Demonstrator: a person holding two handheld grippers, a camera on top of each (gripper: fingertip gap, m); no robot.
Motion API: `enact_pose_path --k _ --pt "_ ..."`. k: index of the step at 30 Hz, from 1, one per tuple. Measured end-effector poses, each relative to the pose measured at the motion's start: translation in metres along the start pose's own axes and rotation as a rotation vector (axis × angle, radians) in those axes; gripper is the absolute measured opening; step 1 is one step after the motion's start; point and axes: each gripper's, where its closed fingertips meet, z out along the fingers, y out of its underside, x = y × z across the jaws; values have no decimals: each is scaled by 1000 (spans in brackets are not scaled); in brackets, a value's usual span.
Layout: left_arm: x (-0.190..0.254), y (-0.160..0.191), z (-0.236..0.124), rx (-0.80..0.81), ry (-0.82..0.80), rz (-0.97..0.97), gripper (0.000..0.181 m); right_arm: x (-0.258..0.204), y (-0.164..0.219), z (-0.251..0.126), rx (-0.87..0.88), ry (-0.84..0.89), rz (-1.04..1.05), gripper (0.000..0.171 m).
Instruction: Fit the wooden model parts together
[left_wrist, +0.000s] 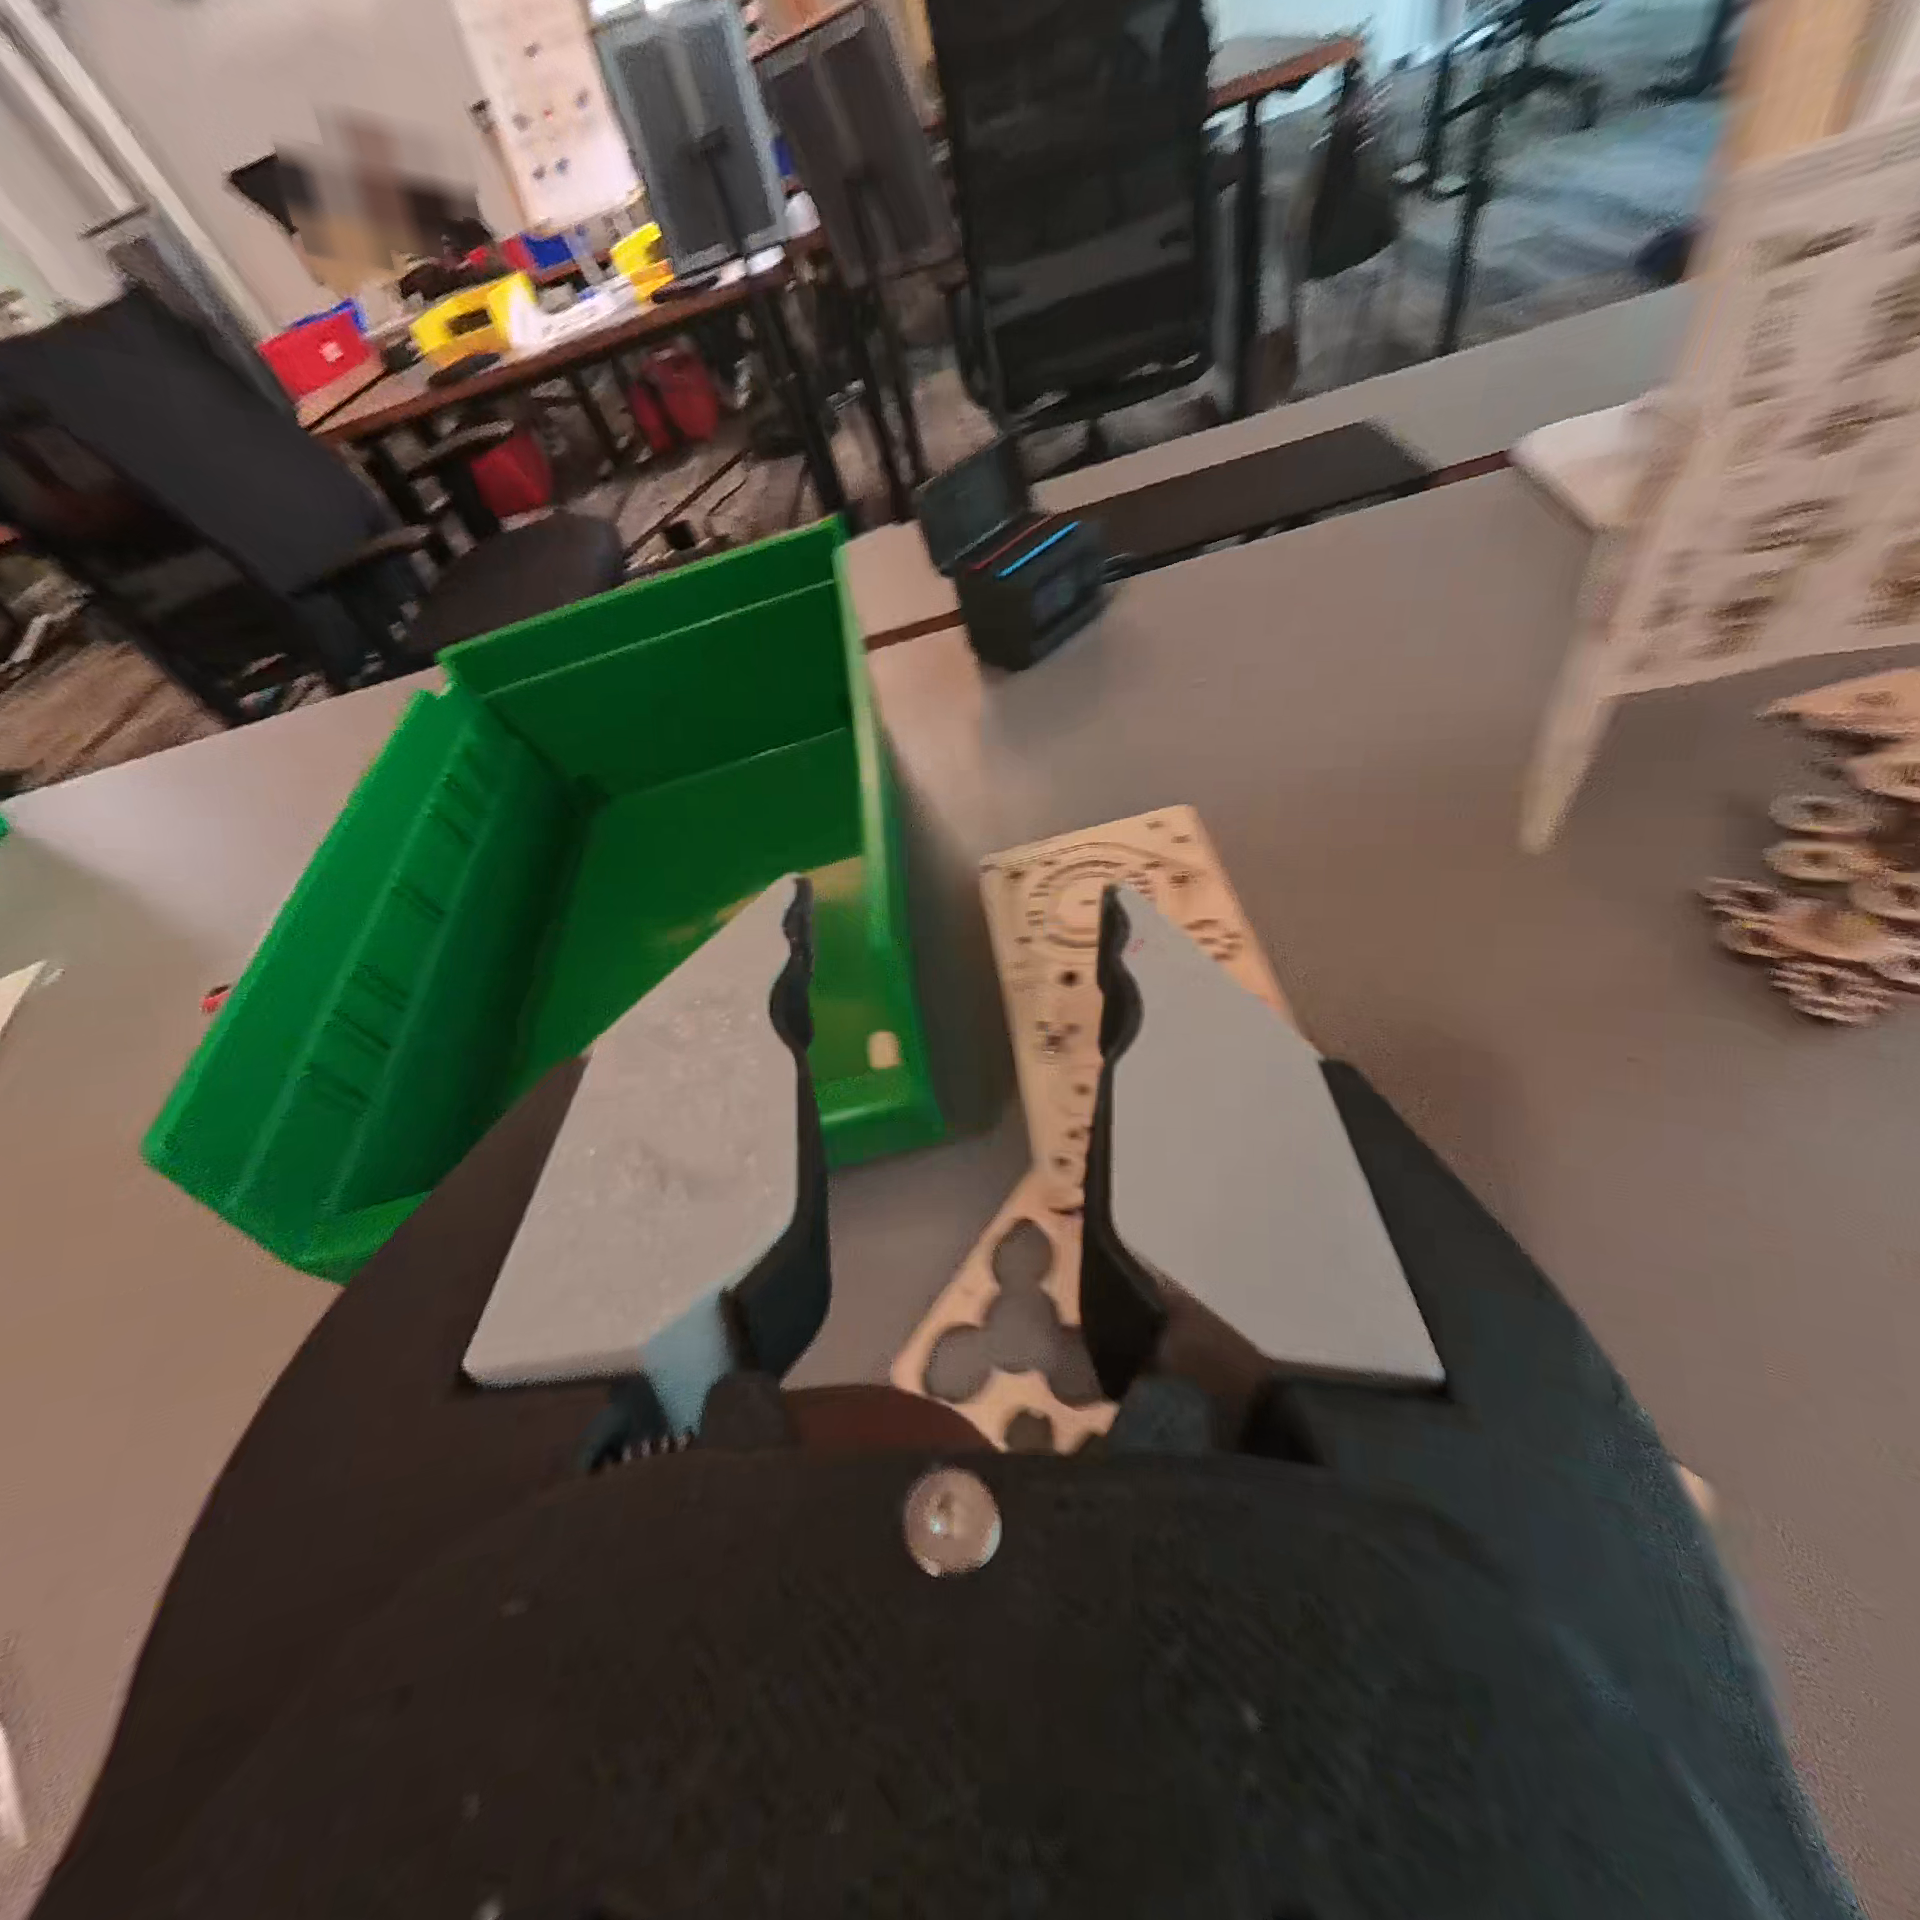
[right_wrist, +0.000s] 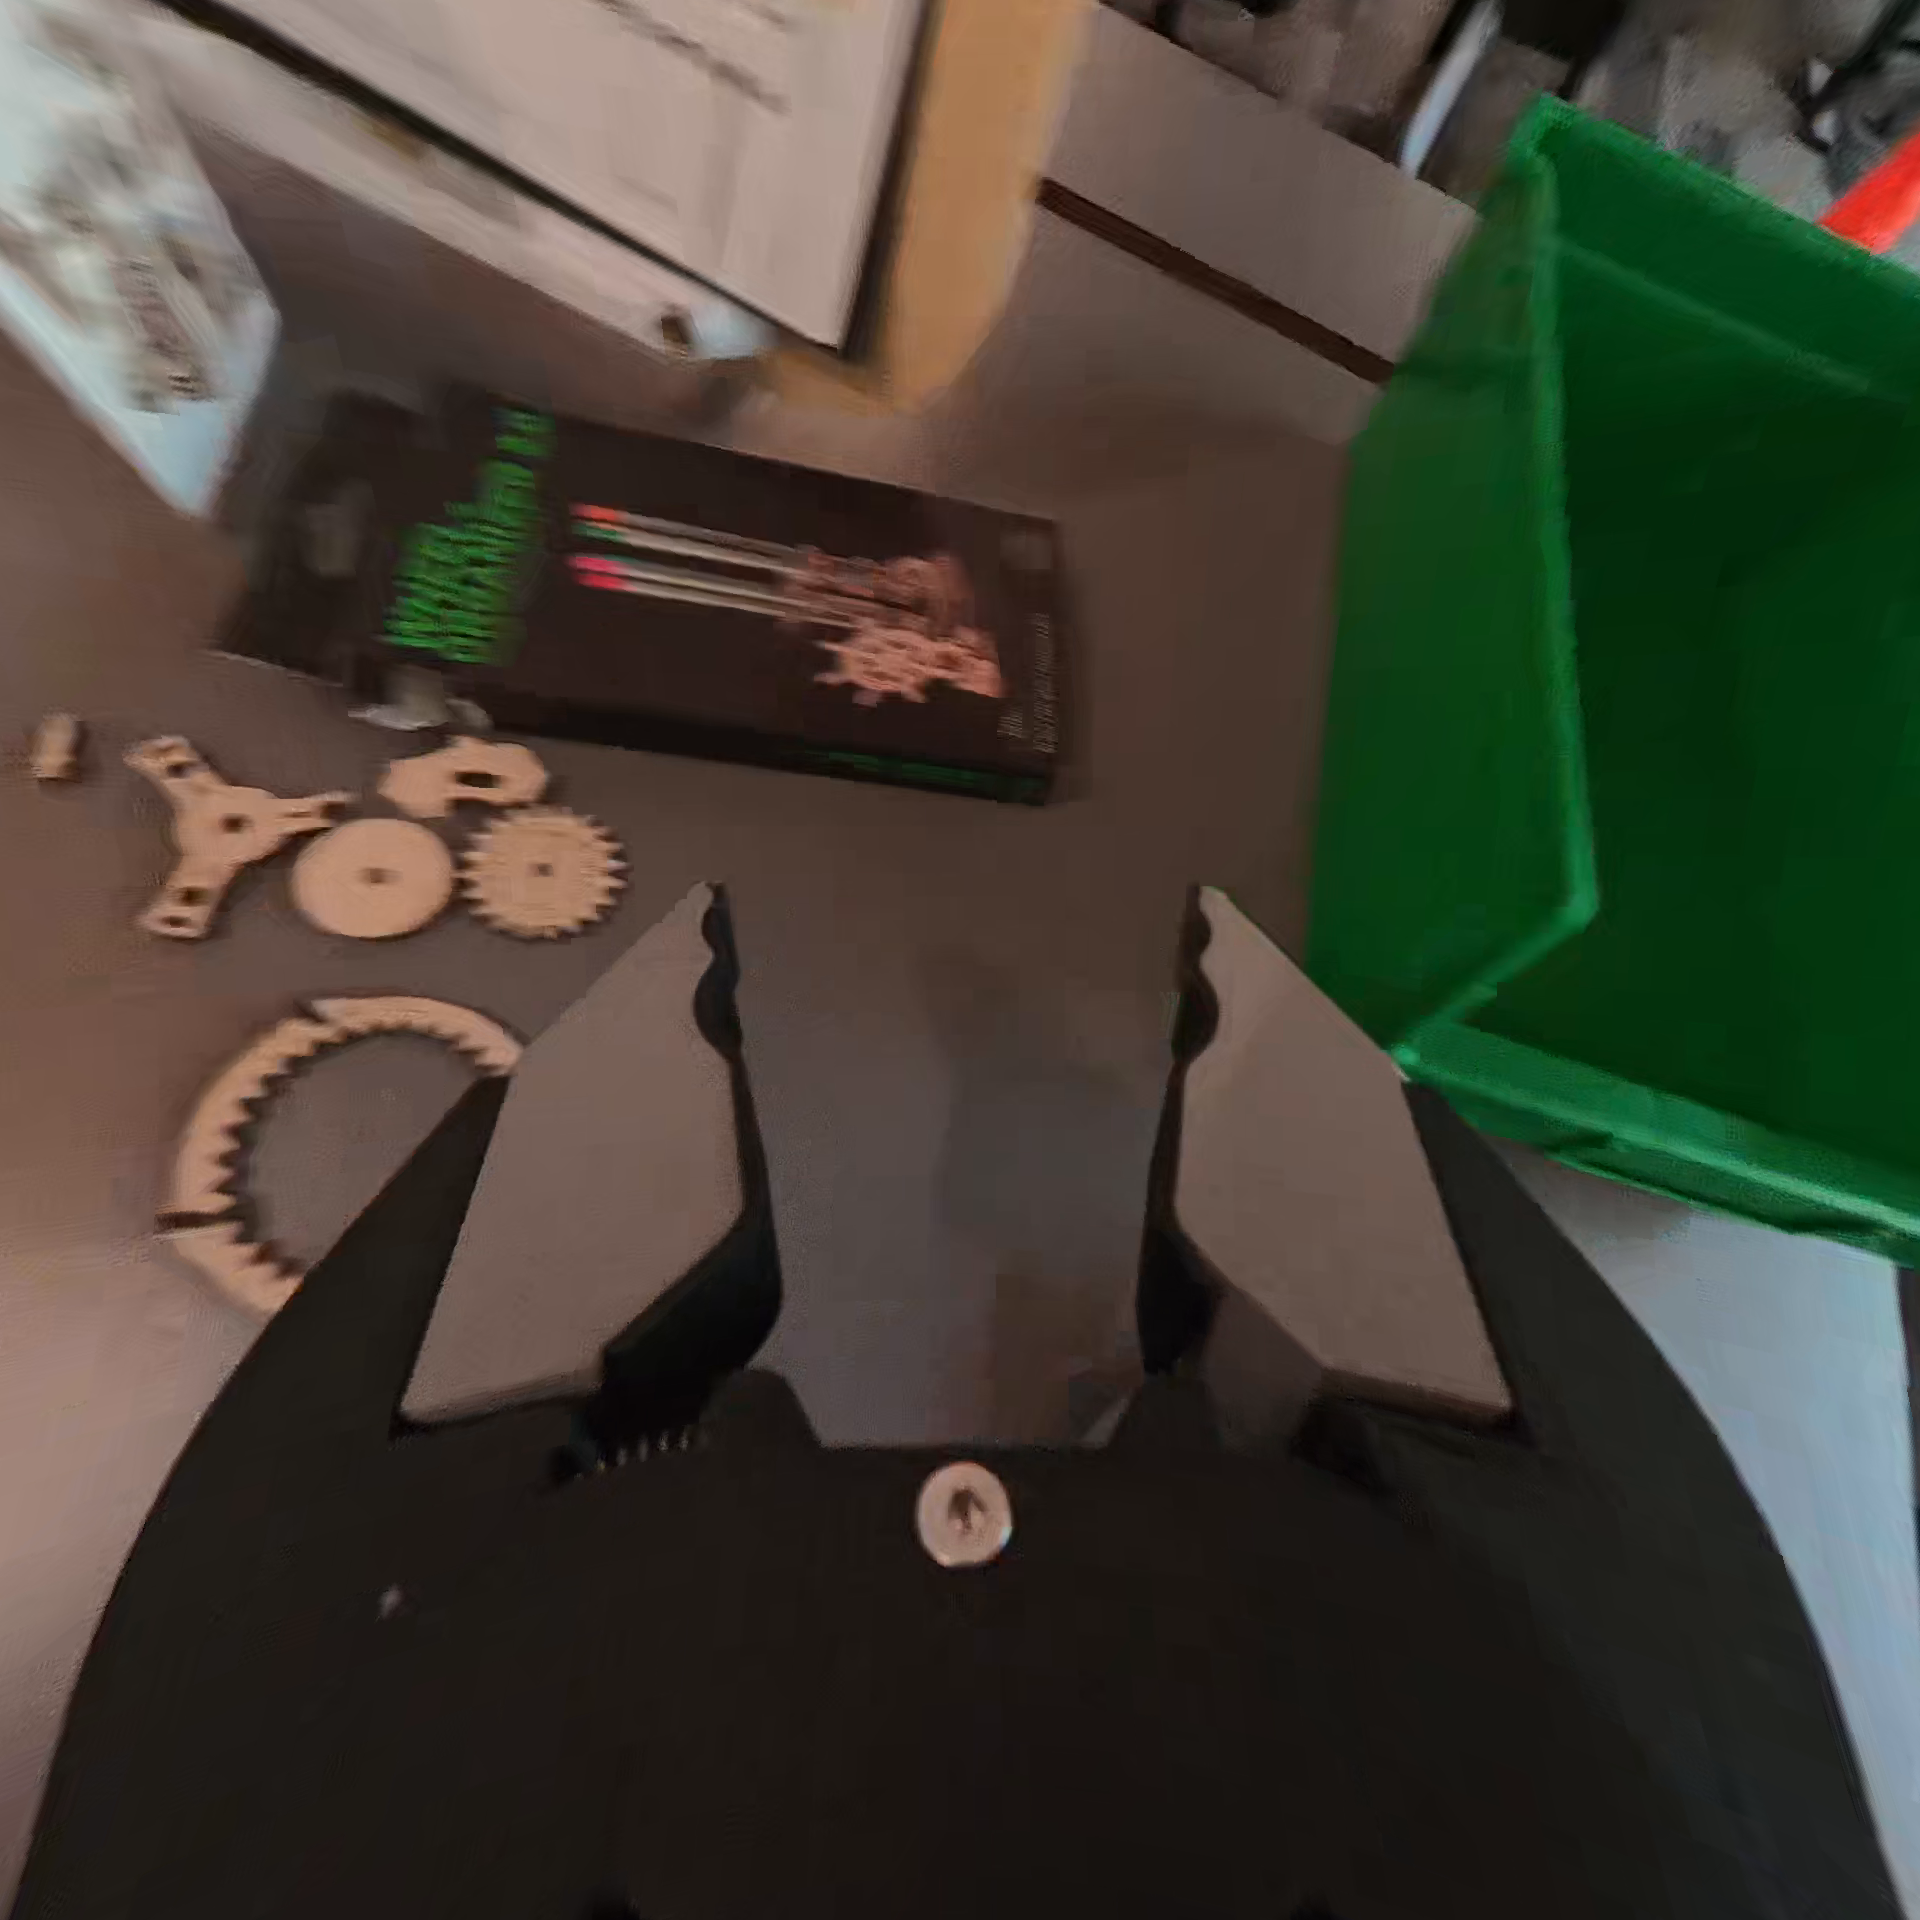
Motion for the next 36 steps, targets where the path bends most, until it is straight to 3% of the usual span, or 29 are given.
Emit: enact_pose_path --k 2,5,7,10,13,16,18,19,20,21,25,27,29,31,33,36 --pt "25 -9 -25 49 52 16 48 -27 -18 -2 49 22 -83 82" --pt "75 -11 -54 86 196 23 46 -90 -46 8 107 -148 -121 80" --pt "104 -5 -67 82 298 2 50 -122 -52 26 41 -234 -97 95" --pt "124 8 -72 71 350 -2 56 -147 -55 57 -41 -230 -113 97" --pt "128 24 -63 25 363 -12 60 -163 -68 65 -16 -247 -90 87" --pt "123 24 -51 27 349 -30 59 -185 -92 59 105 -353 -29 89" --pt "123 12 -37 61 353 -50 54 -191 -101 69 117 -371 -25 75" --pt "128 3 -27 71 373 -43 54 -193 -104 77 103 -377 -40 56" --pt "137 -6 -11 68 389 -14 53 -192 -106 83 91 -373 -58 22" --pt "144 -15 7 58 387 20 53 -191 -111 88 93 -363 -73 0" --pt "186 -33 96 -61 474 53 55 -193 -137 83 169 -359 -100 0" --pt "204 -26 126 -145 552 37 26 -189 -146 78 192 -316 -151 0" --pt "198 -34 145 -99 483 103 0 -177 -158 68 231 -253 -190 0" --pt "180 -73 136 58 419 92 0 -168 -177 47 301 -266 -176 0" --pt "166 -122 102 216 454 24 0 -164 -199 22 363 -335 -159 0" --pt "154 -146 69 204 498 114 0 -159 -222 2 406 -353 -197 0"
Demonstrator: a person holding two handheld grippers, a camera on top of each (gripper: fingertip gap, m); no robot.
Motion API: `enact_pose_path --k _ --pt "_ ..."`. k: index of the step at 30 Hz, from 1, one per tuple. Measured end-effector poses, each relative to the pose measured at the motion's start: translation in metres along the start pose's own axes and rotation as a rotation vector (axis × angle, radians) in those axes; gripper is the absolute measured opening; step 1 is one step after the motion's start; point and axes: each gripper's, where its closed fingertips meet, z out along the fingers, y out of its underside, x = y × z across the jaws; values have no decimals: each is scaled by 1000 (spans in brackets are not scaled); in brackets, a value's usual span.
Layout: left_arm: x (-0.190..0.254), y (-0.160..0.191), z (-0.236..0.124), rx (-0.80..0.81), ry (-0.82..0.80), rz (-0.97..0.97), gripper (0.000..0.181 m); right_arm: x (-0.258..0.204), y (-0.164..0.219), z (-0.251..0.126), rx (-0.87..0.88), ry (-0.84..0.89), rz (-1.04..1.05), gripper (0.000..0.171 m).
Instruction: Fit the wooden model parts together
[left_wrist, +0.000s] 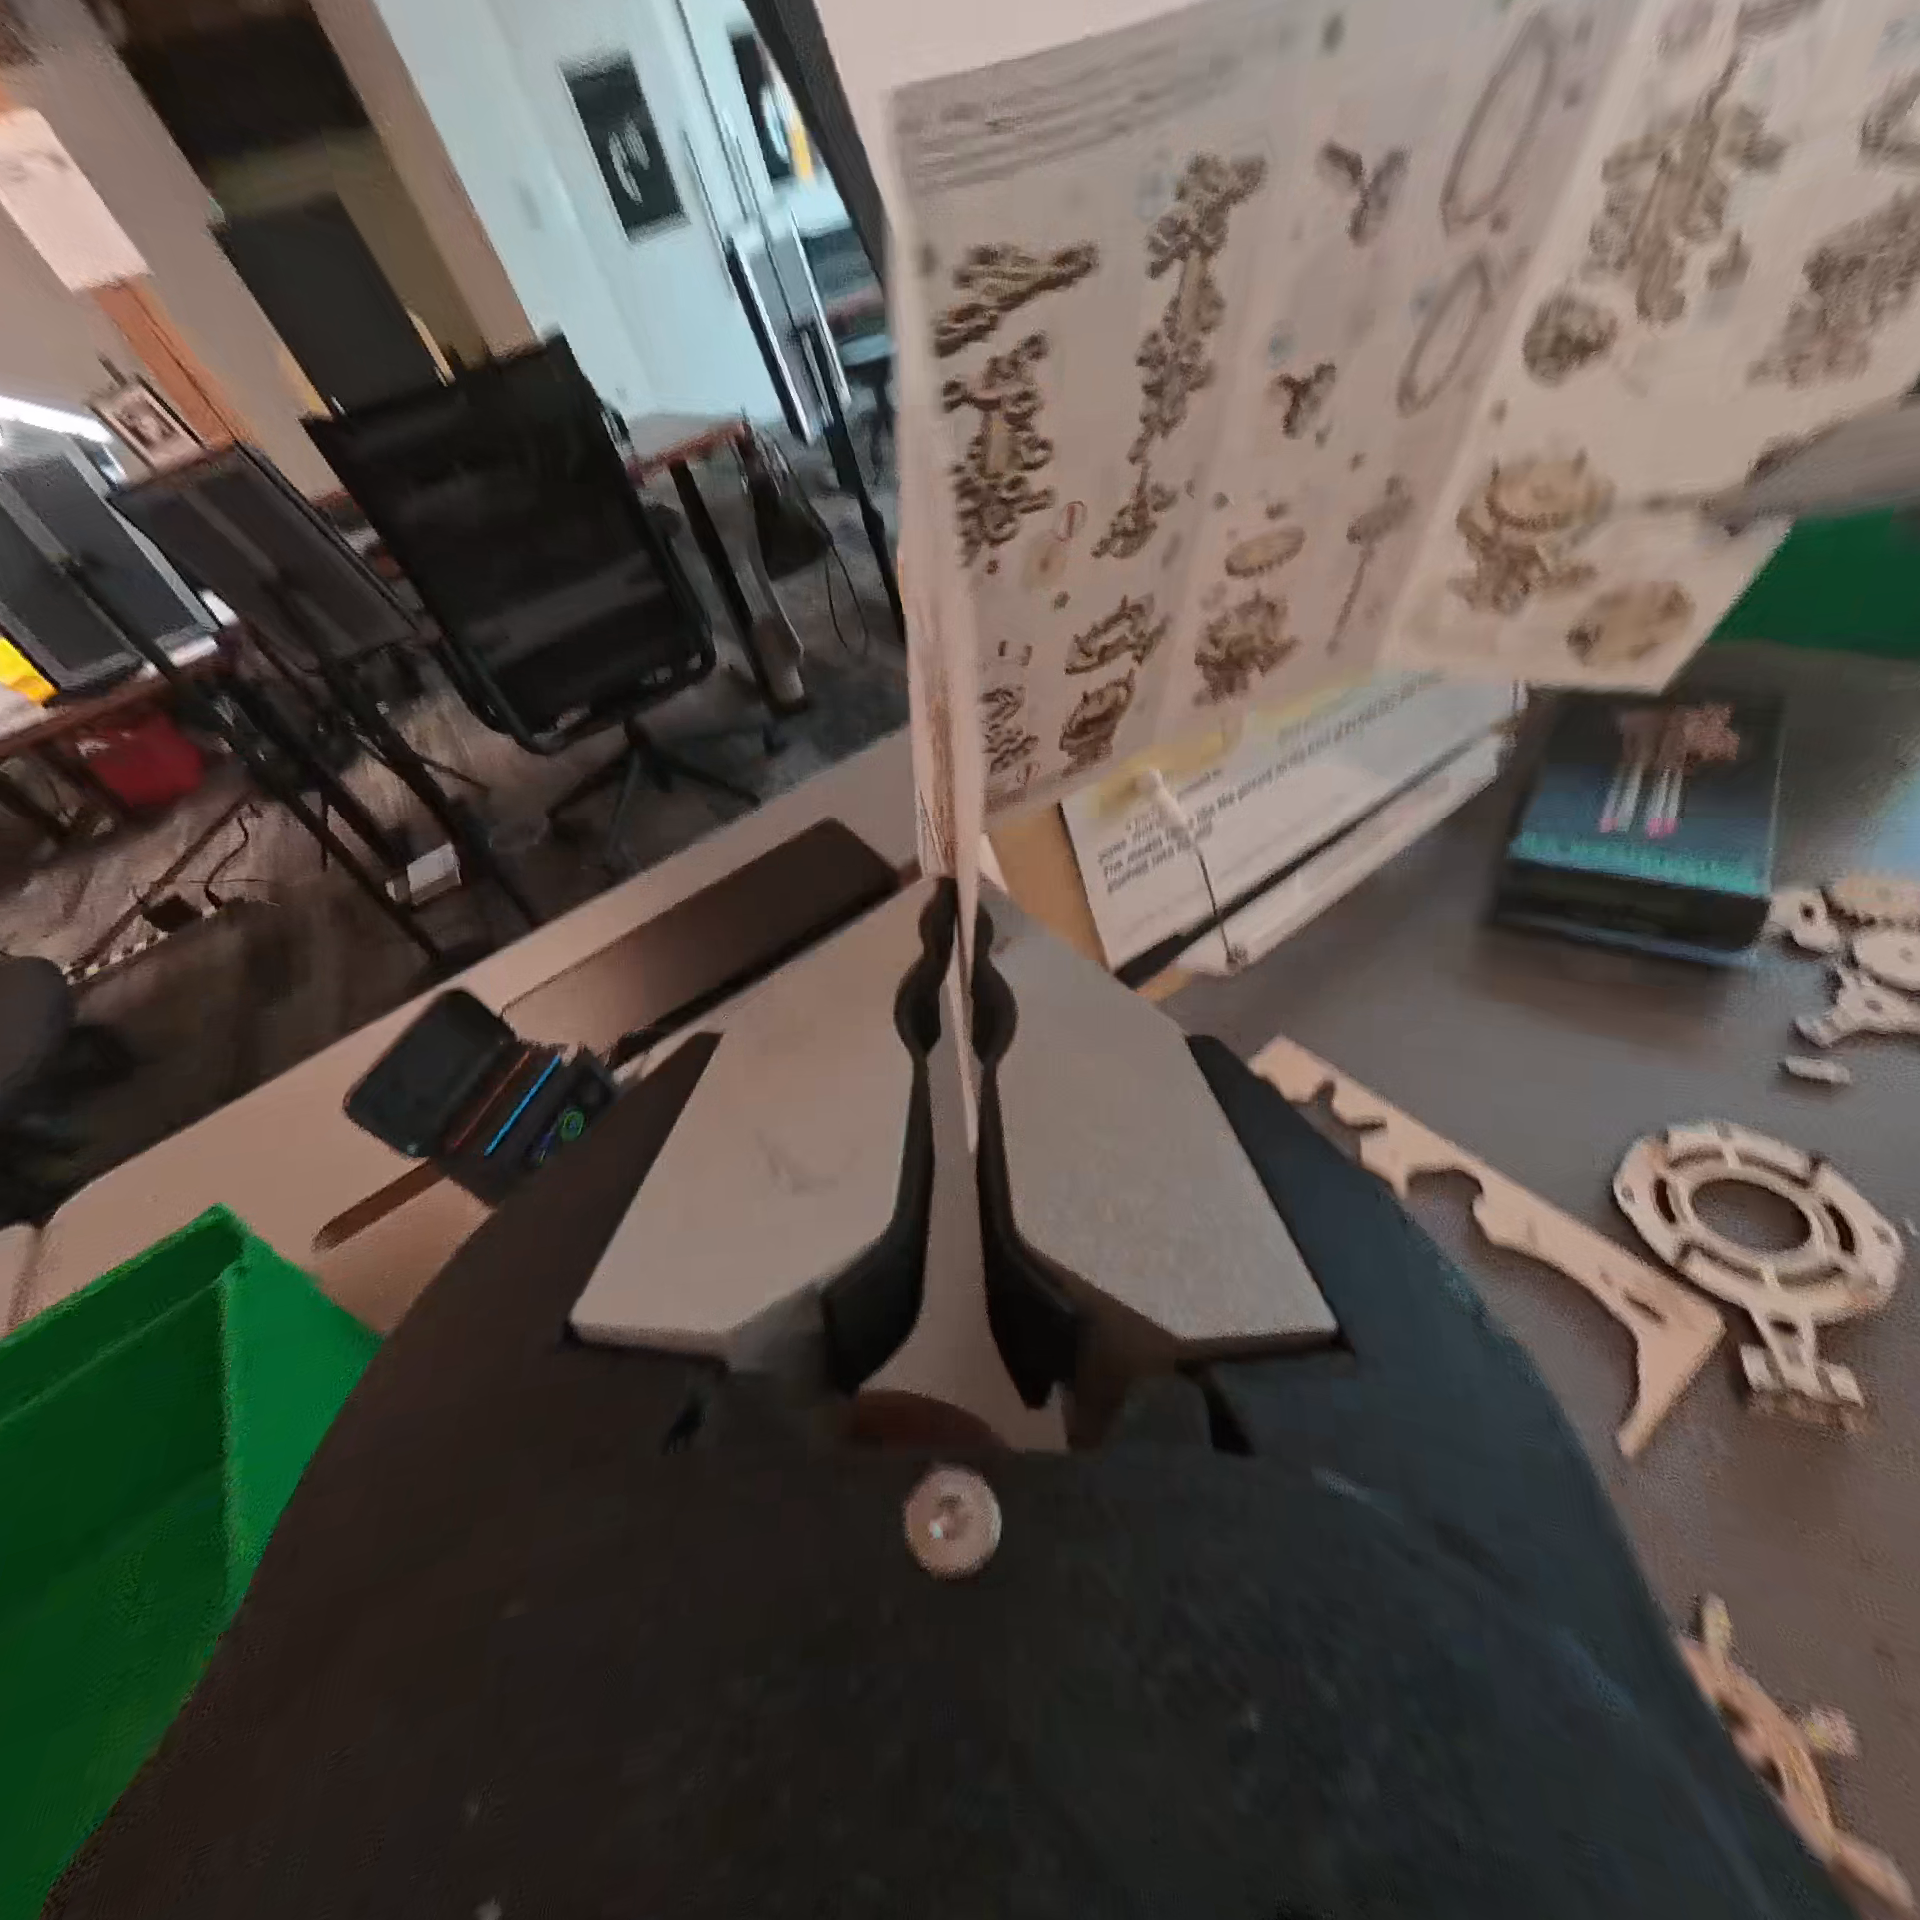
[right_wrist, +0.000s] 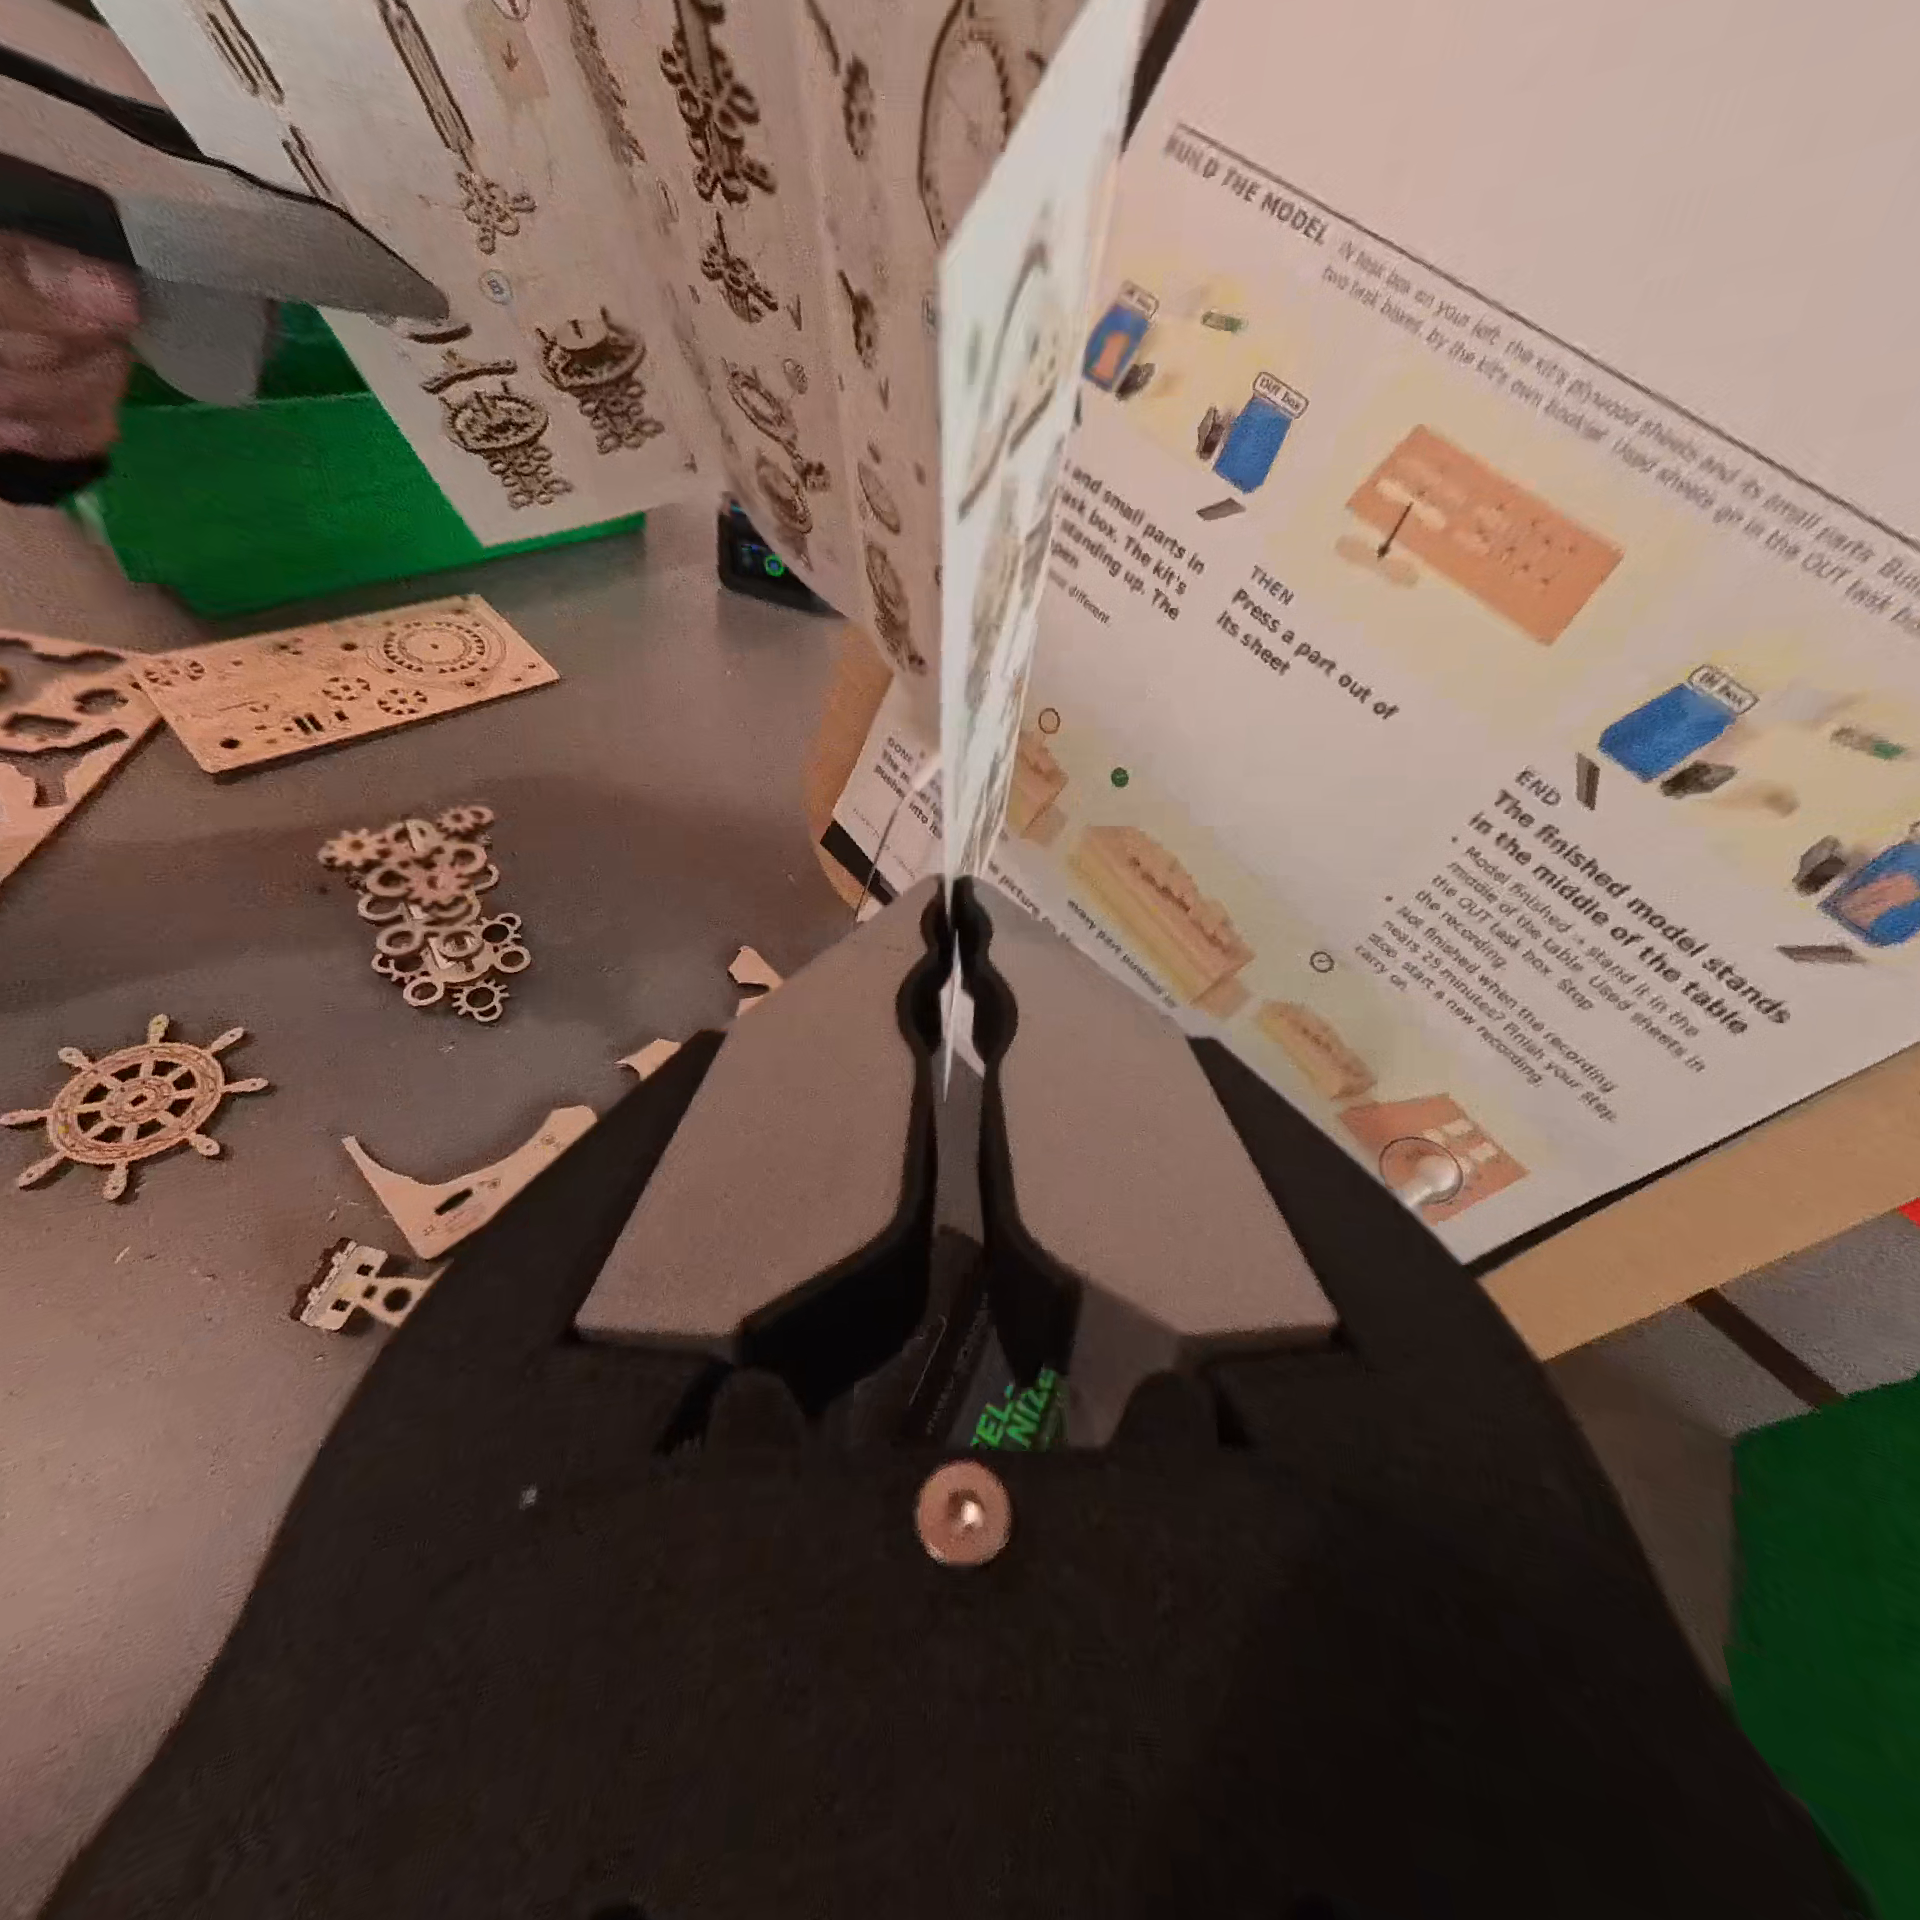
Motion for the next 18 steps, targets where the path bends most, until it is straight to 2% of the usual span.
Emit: enact_pose_path --k 3,8,11,12,14,16,18 --pt "0 19 -6 -85 29 6 0 -11 15 12 -33 -88 52 0" --pt "6 99 14 -206 50 -21 0 -25 88 51 -139 -148 155 0" --pt "12 137 27 -279 47 -64 0 -26 116 63 -216 -150 194 0" --pt "14 144 28 -296 44 -84 11 -26 120 64 -232 -151 198 0" --pt "16 148 26 -315 42 -122 43 -25 118 61 -219 -141 210 12" --pt "15 143 16 -298 25 -139 58 -26 112 55 -179 -143 224 22" --pt "15 131 -1 -243 7 -152 58 -26 108 46 -147 -149 241 31"
